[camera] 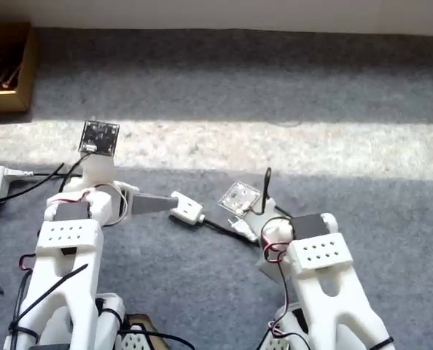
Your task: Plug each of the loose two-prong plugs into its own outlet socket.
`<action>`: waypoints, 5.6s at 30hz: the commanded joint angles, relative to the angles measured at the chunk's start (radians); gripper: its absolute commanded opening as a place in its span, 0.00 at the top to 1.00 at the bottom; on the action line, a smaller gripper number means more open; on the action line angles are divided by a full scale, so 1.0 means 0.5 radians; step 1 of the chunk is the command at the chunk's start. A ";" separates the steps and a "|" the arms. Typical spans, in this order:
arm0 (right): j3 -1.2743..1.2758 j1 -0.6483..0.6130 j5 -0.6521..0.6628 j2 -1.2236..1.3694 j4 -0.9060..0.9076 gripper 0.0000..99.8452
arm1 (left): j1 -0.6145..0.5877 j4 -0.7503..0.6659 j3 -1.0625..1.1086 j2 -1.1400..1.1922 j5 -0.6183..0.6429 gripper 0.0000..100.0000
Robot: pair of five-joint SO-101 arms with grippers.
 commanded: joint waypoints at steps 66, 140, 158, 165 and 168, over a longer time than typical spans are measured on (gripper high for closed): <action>0.186 -0.376 -0.620 0.351 -0.980 1.00 | 0.078 -0.025 0.060 -0.020 0.049 0.39; -1.711 -0.895 -0.927 0.327 0.207 0.99 | 0.373 0.175 -0.161 -0.017 0.043 0.39; -0.582 -0.735 -0.071 0.318 0.137 0.90 | 0.112 0.166 -0.127 -0.008 0.359 0.39; -0.499 -0.637 0.157 0.318 -0.097 0.80 | 0.103 0.055 -0.060 -0.005 0.353 0.39; -0.358 -0.621 0.334 0.318 -0.183 0.80 | 0.100 0.028 -0.044 -0.005 0.353 0.39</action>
